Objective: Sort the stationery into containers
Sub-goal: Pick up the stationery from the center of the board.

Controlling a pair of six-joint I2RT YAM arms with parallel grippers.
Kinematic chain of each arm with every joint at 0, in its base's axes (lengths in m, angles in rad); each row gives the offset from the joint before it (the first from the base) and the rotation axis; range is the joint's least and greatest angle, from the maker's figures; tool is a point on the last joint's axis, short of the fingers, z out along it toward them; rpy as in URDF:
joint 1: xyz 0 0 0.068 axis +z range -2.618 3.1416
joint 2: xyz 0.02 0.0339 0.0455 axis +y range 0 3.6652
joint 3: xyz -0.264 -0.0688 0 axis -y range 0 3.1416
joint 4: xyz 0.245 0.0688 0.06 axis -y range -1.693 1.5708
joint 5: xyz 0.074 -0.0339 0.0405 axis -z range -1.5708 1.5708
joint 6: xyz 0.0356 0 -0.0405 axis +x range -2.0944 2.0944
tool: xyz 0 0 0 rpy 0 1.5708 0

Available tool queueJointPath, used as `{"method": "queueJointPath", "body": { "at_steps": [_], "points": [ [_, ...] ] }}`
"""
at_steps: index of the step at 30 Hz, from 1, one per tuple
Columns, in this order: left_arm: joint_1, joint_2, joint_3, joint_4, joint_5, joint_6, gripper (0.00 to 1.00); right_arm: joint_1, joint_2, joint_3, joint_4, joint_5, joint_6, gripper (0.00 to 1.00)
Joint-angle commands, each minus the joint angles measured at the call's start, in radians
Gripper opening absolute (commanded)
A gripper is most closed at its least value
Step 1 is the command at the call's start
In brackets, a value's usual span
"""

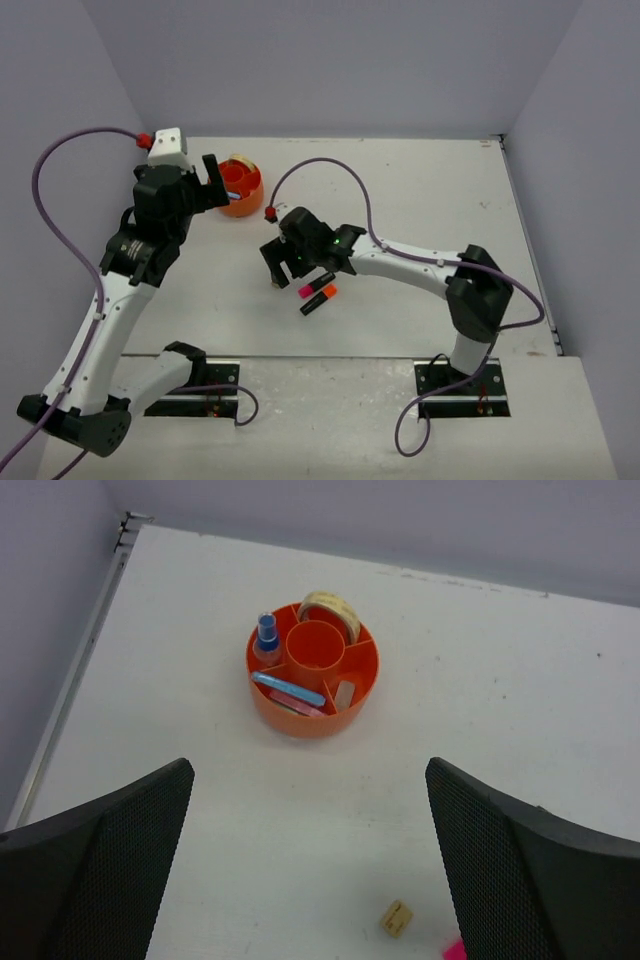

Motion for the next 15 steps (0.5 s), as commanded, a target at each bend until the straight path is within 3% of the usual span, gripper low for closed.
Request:
{"method": "queueJointPath", "body": {
  "at_steps": [1, 8, 15],
  "points": [
    [0.005, -0.062, -0.159, 0.083, -0.012, -0.028, 1.00, 0.045, 0.178, 0.159, -0.136, 0.096, -0.030, 0.82],
    [0.005, -0.120, -0.320, 0.109, 0.053, -0.021, 1.00, 0.057, 0.350, 0.299, -0.169, 0.148, -0.048, 0.72],
    [0.005, -0.228, -0.374, 0.113, 0.036, -0.018, 1.00, 0.057, 0.461, 0.386, -0.186, 0.147, -0.080, 0.50]
  ]
}}
